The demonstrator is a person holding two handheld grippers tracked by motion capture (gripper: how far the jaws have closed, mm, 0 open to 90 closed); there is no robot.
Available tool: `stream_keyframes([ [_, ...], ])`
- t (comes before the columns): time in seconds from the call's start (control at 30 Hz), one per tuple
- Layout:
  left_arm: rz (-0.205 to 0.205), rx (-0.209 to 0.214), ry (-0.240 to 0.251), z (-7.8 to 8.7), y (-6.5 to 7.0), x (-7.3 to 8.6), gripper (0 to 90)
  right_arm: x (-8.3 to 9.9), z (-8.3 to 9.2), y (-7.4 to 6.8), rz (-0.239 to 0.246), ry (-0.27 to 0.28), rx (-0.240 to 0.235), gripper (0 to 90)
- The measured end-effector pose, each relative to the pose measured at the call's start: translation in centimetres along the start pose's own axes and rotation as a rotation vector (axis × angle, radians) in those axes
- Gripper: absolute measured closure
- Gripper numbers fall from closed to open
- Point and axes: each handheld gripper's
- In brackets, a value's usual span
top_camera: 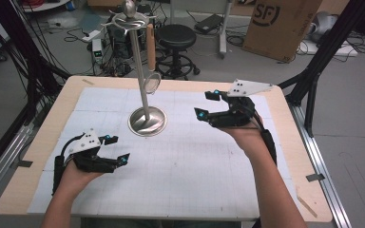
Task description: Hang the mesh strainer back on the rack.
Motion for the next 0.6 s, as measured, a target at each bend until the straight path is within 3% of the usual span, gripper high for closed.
stream_keyframes([
  [0.6,-0.005,0.0,-0.007,-0.1,0.1,0.1,22.1,6.8,2.4,-3.2,-0.07,0.05,0.027,27.4],
])
Point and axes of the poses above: each handheld gripper's, and its own axes: z roughly backward along the jaws, x roughly out of its underside, y roughly to its right, and after that the axes turned 12 degrees about z, right-handed
